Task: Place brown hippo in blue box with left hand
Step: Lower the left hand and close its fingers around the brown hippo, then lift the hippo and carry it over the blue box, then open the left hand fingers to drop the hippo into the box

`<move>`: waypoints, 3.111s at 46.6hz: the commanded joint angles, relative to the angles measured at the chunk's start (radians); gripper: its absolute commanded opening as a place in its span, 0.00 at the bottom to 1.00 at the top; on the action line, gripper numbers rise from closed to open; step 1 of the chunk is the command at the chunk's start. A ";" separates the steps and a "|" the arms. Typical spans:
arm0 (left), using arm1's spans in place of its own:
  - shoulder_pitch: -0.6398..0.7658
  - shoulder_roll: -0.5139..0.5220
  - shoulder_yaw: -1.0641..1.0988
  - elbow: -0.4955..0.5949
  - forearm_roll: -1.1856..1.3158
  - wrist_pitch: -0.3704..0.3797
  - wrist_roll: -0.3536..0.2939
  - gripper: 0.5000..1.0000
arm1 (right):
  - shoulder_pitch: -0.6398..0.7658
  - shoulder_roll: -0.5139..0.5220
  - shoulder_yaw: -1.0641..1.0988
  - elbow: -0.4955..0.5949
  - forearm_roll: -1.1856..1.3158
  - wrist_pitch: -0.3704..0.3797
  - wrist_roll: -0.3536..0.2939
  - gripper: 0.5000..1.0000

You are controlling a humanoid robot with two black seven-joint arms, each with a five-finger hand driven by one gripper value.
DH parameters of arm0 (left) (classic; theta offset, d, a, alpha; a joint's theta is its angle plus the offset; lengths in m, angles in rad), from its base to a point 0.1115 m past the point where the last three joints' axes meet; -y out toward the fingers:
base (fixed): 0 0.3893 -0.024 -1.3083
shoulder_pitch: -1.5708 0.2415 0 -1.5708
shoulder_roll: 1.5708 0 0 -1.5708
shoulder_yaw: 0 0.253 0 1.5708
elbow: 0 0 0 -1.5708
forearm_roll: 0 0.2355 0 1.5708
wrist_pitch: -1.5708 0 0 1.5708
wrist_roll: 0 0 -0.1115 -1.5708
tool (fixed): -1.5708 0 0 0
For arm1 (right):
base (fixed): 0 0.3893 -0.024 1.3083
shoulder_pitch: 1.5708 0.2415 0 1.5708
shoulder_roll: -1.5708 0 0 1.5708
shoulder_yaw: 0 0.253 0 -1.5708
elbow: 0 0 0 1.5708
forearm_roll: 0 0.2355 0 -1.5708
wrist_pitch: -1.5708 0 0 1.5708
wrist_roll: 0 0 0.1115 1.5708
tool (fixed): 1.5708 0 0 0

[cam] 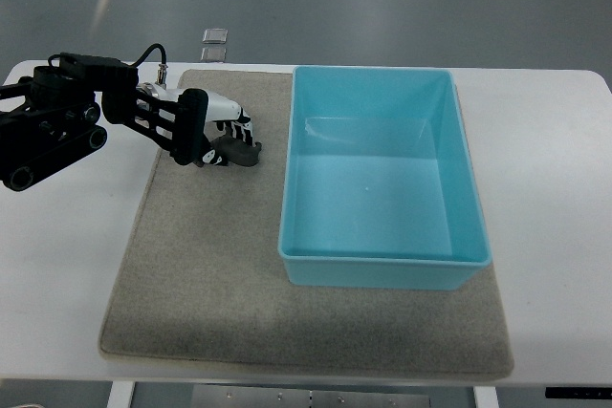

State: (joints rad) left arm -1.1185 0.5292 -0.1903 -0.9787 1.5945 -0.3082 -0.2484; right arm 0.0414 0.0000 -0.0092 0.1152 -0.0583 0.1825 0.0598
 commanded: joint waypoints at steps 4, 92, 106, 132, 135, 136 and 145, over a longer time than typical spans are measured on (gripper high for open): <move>-0.003 0.000 0.000 0.002 -0.001 0.000 0.003 0.00 | 0.000 0.000 0.000 0.000 0.000 0.000 0.000 0.87; -0.100 -0.060 -0.123 -0.299 -0.014 0.118 0.008 0.03 | 0.000 0.000 0.000 0.000 0.000 0.000 0.000 0.87; -0.044 -0.104 -0.115 -0.290 -0.005 0.118 0.009 0.08 | 0.000 0.000 0.000 0.000 0.000 0.000 0.000 0.87; 0.002 -0.136 -0.110 -0.253 -0.007 0.118 0.009 0.48 | 0.000 0.000 0.000 0.000 0.000 0.000 0.000 0.87; 0.002 -0.136 -0.110 -0.253 -0.019 0.118 0.008 0.79 | 0.000 0.000 0.000 0.000 0.000 0.000 0.000 0.87; 0.002 -0.136 -0.112 -0.253 -0.021 0.118 0.006 0.86 | 0.000 0.000 0.000 0.000 0.000 0.000 0.000 0.87; 0.003 -0.136 -0.112 -0.255 -0.021 0.118 0.006 0.93 | 0.000 0.000 0.000 0.000 0.000 0.000 0.000 0.87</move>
State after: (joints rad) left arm -1.1153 0.3925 -0.3017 -1.2333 1.5738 -0.1903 -0.2423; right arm 0.0414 0.0000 -0.0092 0.1151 -0.0583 0.1825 0.0598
